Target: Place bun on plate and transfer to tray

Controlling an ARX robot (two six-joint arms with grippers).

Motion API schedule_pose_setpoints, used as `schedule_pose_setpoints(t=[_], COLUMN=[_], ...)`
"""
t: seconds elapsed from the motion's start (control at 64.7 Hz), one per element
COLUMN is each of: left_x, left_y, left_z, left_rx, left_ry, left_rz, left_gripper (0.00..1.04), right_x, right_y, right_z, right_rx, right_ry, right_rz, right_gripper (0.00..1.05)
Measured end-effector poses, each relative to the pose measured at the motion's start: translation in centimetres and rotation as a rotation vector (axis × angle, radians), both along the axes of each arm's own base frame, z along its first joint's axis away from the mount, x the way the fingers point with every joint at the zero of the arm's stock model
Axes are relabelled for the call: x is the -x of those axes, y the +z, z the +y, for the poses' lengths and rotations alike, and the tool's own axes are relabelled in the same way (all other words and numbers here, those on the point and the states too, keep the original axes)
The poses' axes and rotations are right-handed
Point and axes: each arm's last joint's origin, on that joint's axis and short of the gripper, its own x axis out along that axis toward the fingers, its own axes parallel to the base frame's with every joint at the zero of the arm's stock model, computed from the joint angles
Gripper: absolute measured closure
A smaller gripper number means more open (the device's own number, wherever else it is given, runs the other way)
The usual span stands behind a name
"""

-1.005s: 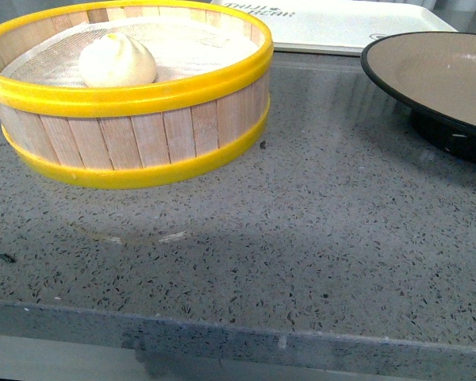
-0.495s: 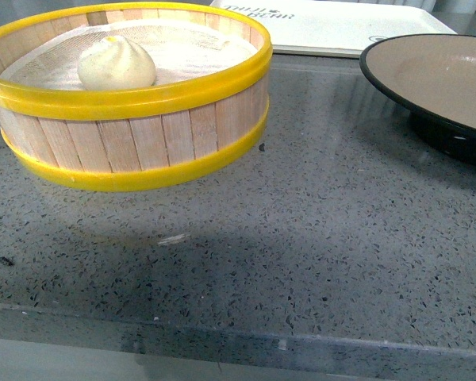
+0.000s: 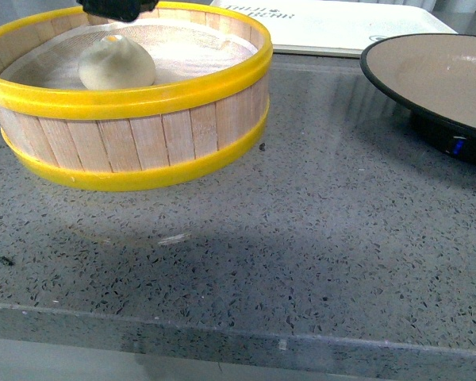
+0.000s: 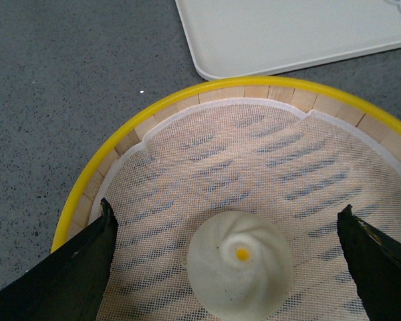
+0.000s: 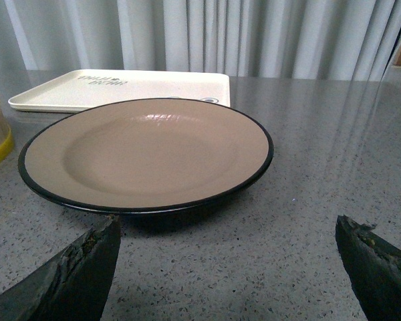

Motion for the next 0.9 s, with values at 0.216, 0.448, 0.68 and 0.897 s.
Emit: schedule_pose_setpoints(t=[0.216, 0.448, 0.68, 0.897], left_x=[-1.0, -0.7, -0.7, -0.8], left_y=[-0.5, -0.8, -1.2, -1.1], left_z=[-0.6, -1.0, -1.6, -2.3], left_rx=[-0.07, -0.132, -0.188, -0.204], left_ry=[0.011, -0.013, -0.045, -0.067], left_rz=[0.044, 0.083, 0.104, 0.098], left_gripper=[0.07, 0.07, 0.07, 0.07], right_x=[0.0, 0.0, 0.0, 0.0], right_y=[0.0, 0.0, 0.0, 0.0], right_z=[0.0, 0.0, 0.0, 0.0], right_rx=[0.0, 0.0, 0.0, 0.0], right_ry=[0.0, 0.0, 0.0, 0.0], right_rz=[0.0, 0.0, 0.0, 0.0], right_gripper=[0.09, 0.09, 0.09, 0.09])
